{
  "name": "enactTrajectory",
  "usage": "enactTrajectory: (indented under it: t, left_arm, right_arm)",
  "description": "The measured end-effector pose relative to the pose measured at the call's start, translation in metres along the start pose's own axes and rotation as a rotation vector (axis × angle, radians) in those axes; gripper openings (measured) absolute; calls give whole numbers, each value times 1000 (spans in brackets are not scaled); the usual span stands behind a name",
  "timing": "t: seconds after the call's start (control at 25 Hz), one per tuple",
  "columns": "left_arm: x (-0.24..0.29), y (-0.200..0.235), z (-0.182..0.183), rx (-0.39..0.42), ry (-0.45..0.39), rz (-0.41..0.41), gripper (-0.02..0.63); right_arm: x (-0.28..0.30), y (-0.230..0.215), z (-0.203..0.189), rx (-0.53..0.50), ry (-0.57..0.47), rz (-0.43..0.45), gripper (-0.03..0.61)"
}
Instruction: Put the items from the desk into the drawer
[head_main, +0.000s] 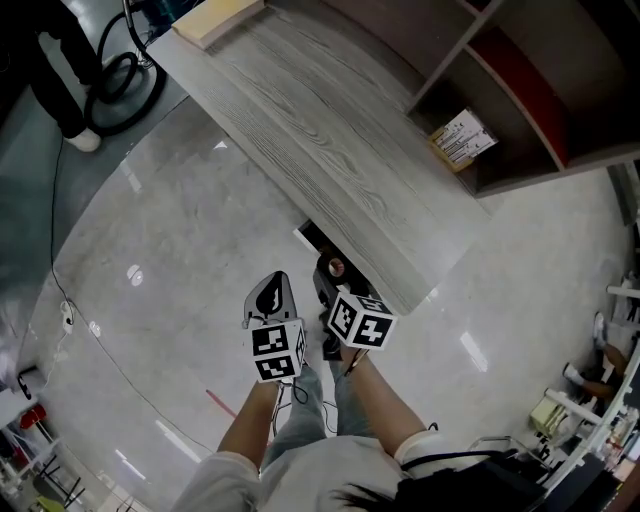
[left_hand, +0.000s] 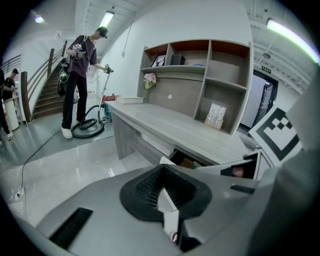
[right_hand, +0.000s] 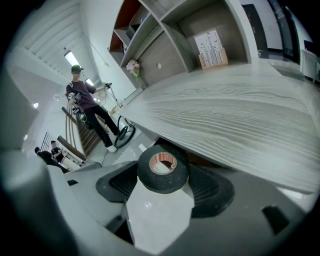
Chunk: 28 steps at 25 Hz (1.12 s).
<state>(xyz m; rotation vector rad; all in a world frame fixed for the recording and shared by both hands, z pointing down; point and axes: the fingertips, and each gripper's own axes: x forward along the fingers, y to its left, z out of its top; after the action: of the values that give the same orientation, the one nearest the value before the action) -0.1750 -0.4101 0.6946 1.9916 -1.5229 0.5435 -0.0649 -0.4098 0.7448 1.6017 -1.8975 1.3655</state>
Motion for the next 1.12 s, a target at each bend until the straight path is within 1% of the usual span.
enactTrajectory:
  t: [0.12, 0.32, 0.52, 0.92, 1.12]
  left_arm:
    - [-2, 0, -2, -4, 3, -1, -3]
    - [1, -1, -2, -8, 5, -5, -3]
    - [-1, 1, -1, -14, -1, -3, -3]
    - [-3, 2, 0, -18, -6, -1, -4]
    - [-7, 4, 2, -19, -12, 4, -3]
  right_arm:
    - [1, -3, 0, 34, -7, -25, 311]
    - [3, -8, 1, 98, -24, -34, 311]
    - [1, -7, 6, 99, -46, -41, 310]
    - [-2, -5, 5, 97, -53, -48, 310]
    - [-6, -3, 5, 73, -52, -61, 310]
